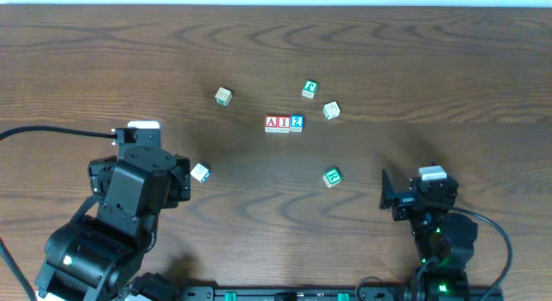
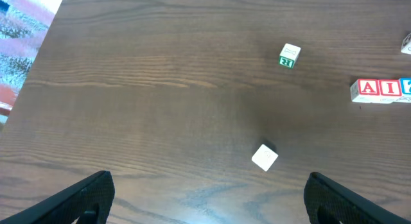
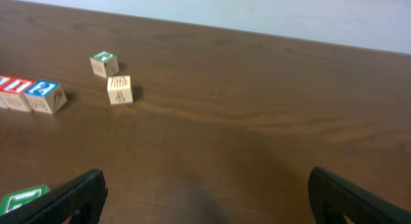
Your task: Spell out Ai2
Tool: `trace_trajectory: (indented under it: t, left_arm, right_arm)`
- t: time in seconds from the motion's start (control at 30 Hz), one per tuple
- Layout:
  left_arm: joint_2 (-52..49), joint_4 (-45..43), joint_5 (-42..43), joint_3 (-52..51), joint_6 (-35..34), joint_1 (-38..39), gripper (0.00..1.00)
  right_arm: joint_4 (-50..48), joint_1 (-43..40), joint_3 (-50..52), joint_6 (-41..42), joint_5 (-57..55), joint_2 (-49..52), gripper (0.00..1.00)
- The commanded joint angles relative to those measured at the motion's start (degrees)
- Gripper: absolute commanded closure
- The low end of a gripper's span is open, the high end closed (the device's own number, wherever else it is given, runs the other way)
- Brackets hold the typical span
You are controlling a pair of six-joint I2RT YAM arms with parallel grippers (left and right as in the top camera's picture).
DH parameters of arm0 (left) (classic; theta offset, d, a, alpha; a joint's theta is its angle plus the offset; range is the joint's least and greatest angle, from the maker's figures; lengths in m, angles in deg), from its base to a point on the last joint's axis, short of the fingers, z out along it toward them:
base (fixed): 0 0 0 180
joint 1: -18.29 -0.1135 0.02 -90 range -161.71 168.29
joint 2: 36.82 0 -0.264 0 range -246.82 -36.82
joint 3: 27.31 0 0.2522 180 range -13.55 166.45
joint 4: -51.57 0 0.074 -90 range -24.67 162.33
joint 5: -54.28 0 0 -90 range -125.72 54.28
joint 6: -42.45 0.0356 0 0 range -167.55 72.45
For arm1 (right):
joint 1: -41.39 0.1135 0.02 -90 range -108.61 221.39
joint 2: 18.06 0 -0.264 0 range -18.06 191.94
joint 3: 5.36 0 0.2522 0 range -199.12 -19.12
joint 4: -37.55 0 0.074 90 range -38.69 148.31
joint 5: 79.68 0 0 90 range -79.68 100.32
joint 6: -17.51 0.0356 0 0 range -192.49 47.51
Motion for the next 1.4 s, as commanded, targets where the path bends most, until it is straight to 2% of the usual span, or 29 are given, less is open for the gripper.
trace_trajectory:
  t: [0.0, 0.43, 1.2, 1.3, 1.37]
  left_arm:
    - [0.0, 0.0, -1.0, 0.5, -0.2, -0.1, 0.05]
    - [0.0, 0.0, -1.0, 0.5, -0.2, -0.1, 0.05]
    - [0.2, 0.4, -2.0, 0.4, 0.9, -0.1, 0.05]
    - [3.1, -3.0, -0.5, -2.3, 0.8, -0.6, 0.05]
    - [8.0, -10.2, 0.9, -8.1, 0.9, -1.3, 0.05]
  right_arm:
    - [3.7, -0.5, 0.1, 0.7, -0.5, -3.5, 0.01]
    - [5.0, 2.0, 0.1, 0.7, -0.6, -18.6, 0.01]
    - [5.1, 2.5, 0.1, 0.7, -0.6, -18.4, 0.01]
    - [5.1, 2.5, 0.1, 0.7, -0.6, -18.4, 0.01]
    - [5.1, 2.5, 0.1, 0.7, -0.6, -18.4, 0.01]
